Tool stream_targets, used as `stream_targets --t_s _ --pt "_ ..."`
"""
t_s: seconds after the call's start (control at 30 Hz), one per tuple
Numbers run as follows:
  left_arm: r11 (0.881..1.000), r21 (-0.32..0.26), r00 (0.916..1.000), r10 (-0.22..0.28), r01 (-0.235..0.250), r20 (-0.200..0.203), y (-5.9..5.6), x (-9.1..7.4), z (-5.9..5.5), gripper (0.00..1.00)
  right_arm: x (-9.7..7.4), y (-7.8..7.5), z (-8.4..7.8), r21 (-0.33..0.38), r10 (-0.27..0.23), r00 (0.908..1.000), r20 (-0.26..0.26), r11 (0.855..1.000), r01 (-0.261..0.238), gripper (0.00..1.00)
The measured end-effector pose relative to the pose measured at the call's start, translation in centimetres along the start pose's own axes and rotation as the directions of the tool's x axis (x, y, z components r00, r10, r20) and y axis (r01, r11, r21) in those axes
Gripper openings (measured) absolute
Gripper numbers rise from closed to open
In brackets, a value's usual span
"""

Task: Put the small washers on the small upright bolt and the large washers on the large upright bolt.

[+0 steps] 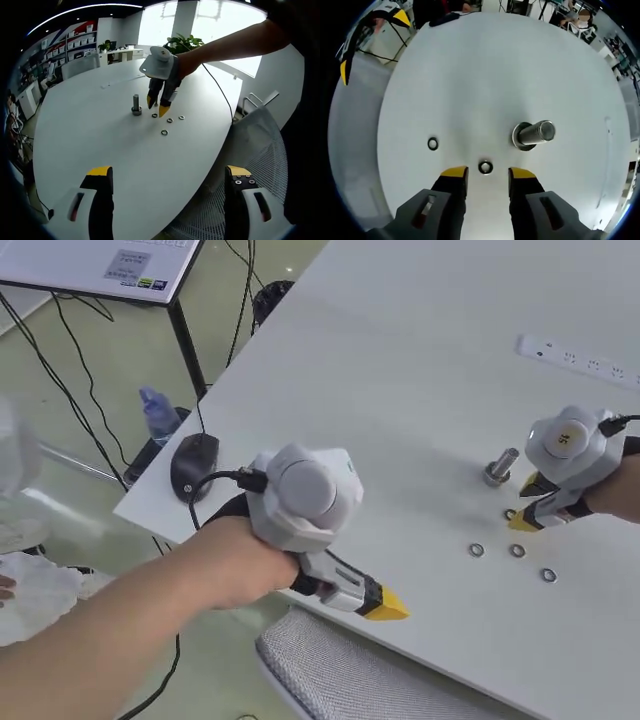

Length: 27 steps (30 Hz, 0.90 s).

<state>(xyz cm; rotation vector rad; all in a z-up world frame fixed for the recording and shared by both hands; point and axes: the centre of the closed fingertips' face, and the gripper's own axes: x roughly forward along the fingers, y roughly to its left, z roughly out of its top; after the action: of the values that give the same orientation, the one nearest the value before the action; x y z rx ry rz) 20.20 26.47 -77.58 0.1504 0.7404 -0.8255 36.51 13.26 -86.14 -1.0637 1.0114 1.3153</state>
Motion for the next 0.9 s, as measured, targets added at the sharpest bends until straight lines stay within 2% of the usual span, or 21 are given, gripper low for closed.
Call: stream_targets --t_s 0.13,0.23,0.33,0.67,0.9 --pt "1.0 -0.001 1.0 0.002 -0.002 0.002 0.0 -0.08 -0.03 0.92 0.36 0.22 -0.32 -0.023 -0.01 0.9999 -0.011 1.0 0.01 0.33" --pt "1.0 0.001 1.0 -0.002 0.002 -0.002 -0.24 -0.05 -0.05 0.91 0.55 0.29 -0.51 -0.015 -0.004 1.0 -0.008 1.0 0.004 0.33" --pt "1.0 -0.008 0.9999 -0.009 0.009 0.012 -0.52 -0.05 0.2 0.91 0.51 0.27 -0.53 0.004 0.001 1.0 0.001 1.0 -0.001 0.32" --pt "1.0 -0.004 0.9999 -0.01 0.009 -0.009 -0.78 0.0 -0.59 0.9 0.63 0.81 -0.45 -0.003 0.012 0.9999 -0.002 1.0 -0.012 0.26" --pt "1.0 0.0 0.9999 -0.005 0.005 -0.01 -0.86 -0.13 -0.58 0.89 0.71 0.67 -0.21 0.016 0.009 0.9998 -0.018 1.0 -0.009 0.24"
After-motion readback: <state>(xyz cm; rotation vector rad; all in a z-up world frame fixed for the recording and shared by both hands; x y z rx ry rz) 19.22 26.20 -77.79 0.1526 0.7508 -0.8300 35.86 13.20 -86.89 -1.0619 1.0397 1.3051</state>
